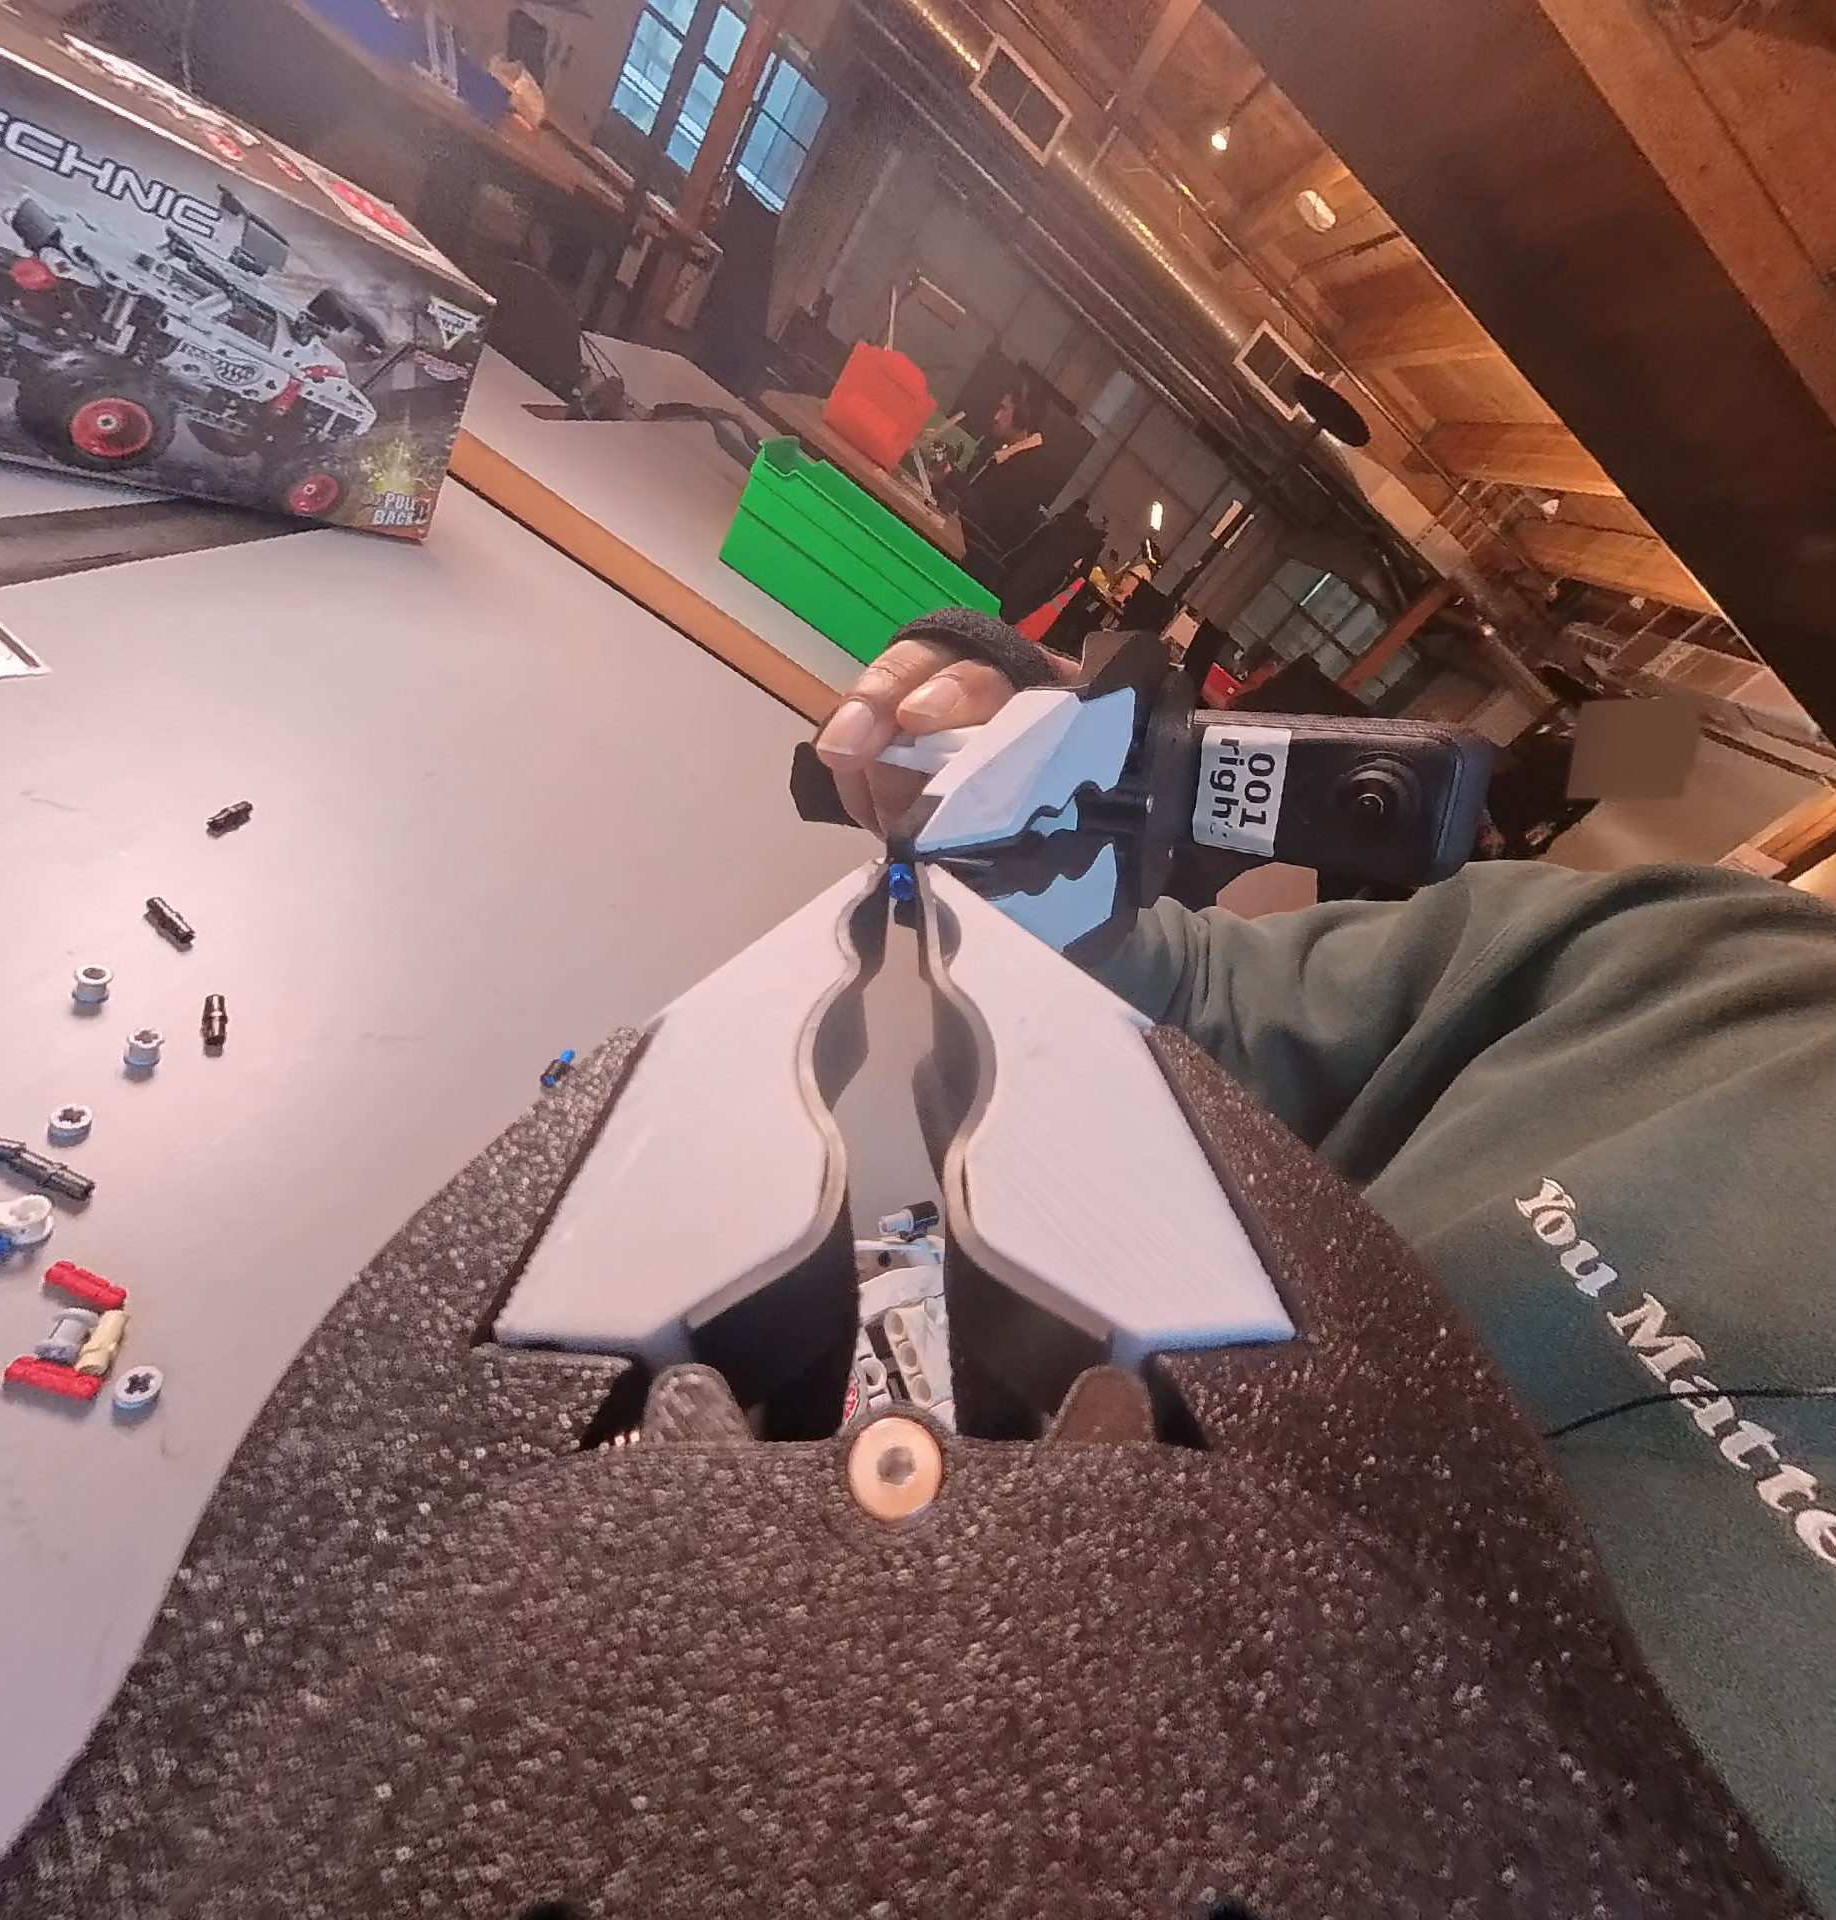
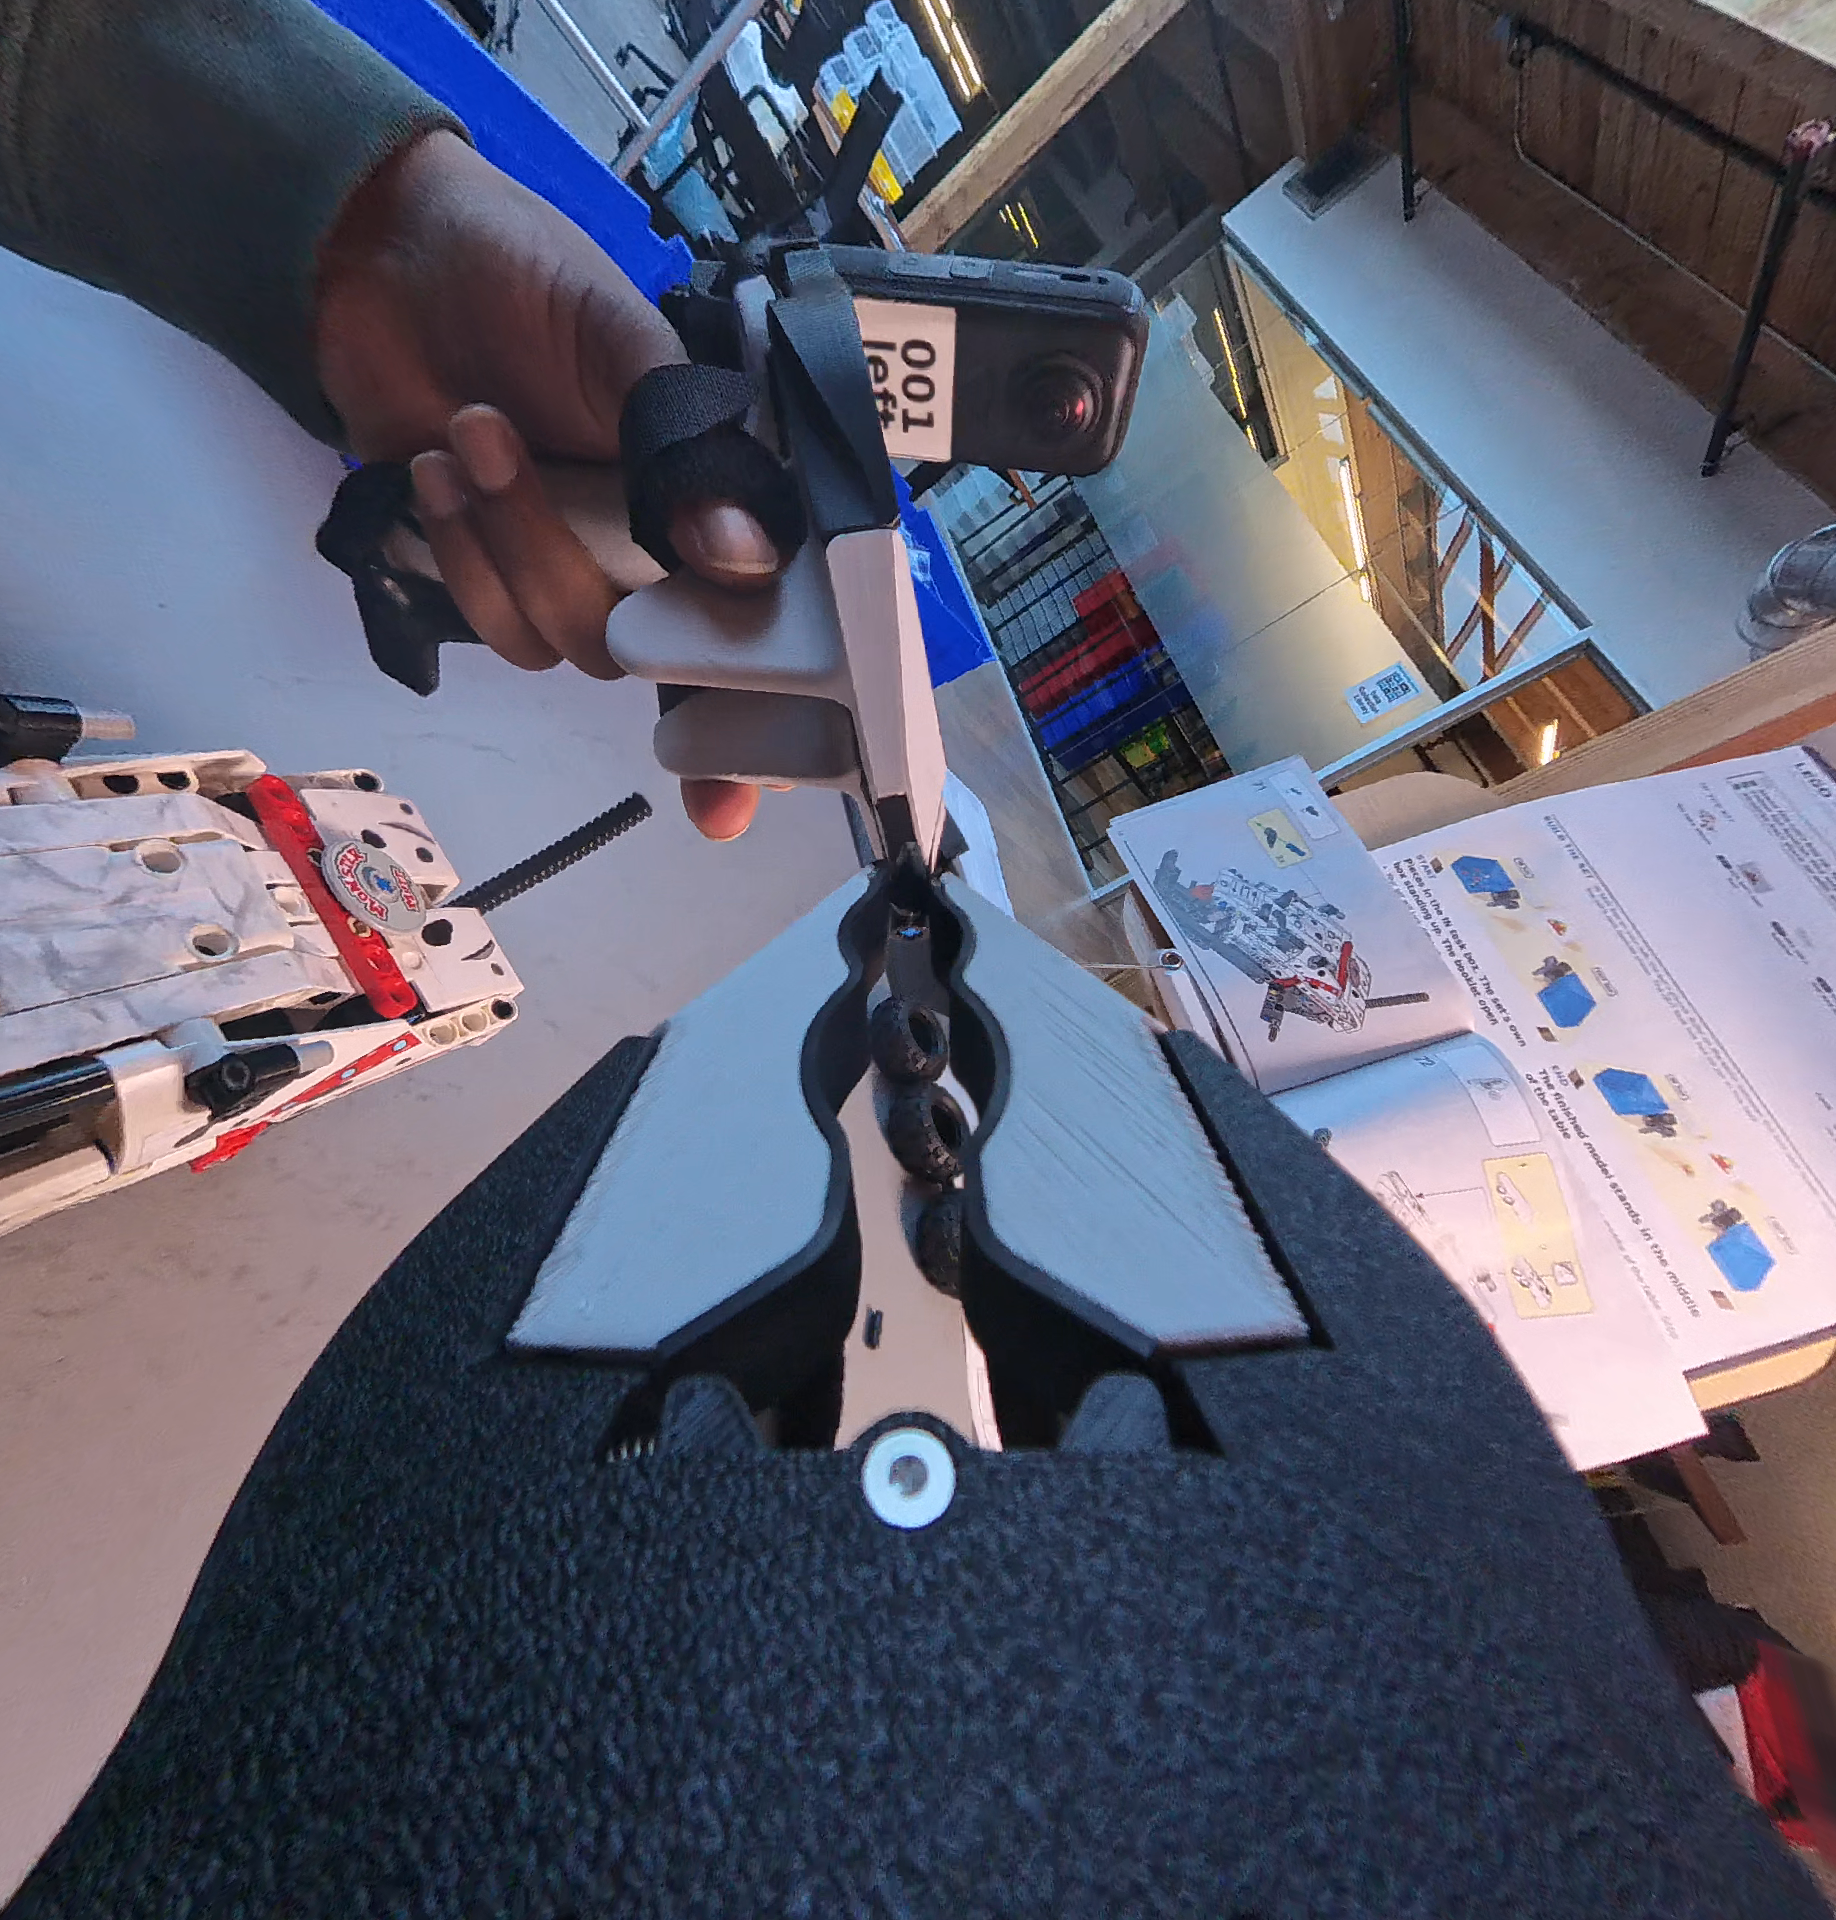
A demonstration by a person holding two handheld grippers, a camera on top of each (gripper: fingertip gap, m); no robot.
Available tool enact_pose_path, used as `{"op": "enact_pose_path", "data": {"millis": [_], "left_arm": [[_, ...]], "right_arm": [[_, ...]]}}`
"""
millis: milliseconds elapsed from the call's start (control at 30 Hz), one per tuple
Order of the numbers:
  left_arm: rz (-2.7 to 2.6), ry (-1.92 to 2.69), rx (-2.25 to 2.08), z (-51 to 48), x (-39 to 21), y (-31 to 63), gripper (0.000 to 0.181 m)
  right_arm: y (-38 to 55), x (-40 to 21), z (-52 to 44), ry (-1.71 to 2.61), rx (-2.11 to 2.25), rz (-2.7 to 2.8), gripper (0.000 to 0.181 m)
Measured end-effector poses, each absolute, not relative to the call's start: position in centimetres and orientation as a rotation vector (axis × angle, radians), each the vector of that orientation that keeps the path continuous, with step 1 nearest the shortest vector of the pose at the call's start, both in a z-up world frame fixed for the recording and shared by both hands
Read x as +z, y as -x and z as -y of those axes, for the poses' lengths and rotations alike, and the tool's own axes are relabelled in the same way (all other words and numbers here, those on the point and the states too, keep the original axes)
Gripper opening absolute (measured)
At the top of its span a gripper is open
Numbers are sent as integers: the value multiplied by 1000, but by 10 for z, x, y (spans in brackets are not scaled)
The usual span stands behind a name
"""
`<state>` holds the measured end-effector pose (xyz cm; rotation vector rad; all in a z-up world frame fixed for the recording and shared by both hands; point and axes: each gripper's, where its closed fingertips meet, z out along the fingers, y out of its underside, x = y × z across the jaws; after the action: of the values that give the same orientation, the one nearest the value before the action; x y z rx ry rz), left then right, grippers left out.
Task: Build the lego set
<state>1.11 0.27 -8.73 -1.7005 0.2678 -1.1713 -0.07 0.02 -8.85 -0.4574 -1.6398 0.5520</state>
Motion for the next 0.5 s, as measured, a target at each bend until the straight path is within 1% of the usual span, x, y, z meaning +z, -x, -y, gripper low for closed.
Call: {"op": "enact_pose_path", "data": {"millis": [133,233,500], "left_arm": [[-336,1640,-1220,3,-74,-19,1],[-420,1638,-1178,5,-70,-24,1],[-559,1640,-1106,-4,-65,-36,1]], "right_arm": [[-7,-76,5,440,638,1612,6],[-13,-71,7,433,676,1635,6],[-27,-66,-4,407,616,1696,5]]}}
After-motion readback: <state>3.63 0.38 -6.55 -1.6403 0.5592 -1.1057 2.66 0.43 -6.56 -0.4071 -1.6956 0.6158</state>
